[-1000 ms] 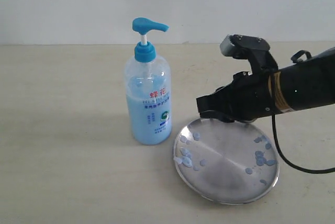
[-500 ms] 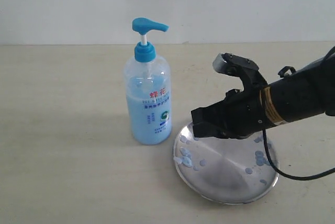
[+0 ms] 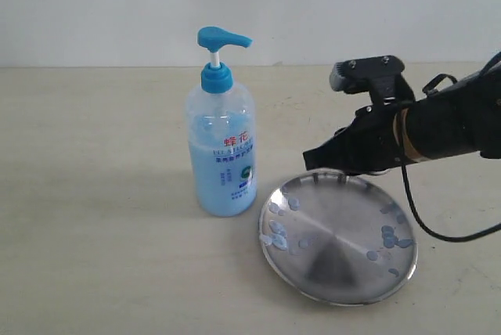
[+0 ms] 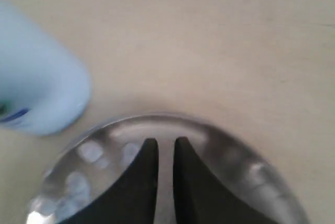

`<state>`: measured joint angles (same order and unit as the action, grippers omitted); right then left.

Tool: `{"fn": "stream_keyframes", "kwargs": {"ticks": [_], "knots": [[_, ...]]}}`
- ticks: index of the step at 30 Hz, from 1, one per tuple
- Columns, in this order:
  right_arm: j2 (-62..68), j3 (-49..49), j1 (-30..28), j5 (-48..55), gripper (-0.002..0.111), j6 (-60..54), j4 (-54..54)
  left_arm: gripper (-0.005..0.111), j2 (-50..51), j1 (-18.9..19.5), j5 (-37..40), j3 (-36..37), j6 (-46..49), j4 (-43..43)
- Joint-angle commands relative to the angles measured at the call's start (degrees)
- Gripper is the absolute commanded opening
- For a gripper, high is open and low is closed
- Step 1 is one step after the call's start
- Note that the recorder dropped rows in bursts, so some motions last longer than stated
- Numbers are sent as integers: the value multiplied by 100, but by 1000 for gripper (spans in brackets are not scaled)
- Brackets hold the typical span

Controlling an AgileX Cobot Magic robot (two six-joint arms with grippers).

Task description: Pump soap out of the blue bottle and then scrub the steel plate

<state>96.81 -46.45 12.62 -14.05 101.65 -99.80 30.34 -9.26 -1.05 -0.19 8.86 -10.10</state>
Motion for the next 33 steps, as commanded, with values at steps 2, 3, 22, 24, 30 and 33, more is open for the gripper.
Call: {"fn": "stream_keyframes", "kwargs": {"ticks": [2, 3, 22, 24, 30, 33], "knots": [[-17, 417, -7, -1451, 0, -21, -15, 4, -20, 8, -63, 19, 40, 23], [-17, 523, -7, -1604, 0, 50, -15, 4, -20, 8, -63, 19, 29, 23], [-17, 1087, -7, -1473, 0, 1333, -15, 4, -20, 8, -86, 19, 15, 23], [-17, 1049, -7, -676, 0, 1296, -15, 4, -20, 8, -86, 19, 15, 23], [-17, 697, -7, 300, 0, -291, -15, 4, -20, 8, -86, 19, 15, 23], [-17, 783, -7, -411, 0, -758, -15, 4, -20, 8, -86, 19, 15, 23]]}}
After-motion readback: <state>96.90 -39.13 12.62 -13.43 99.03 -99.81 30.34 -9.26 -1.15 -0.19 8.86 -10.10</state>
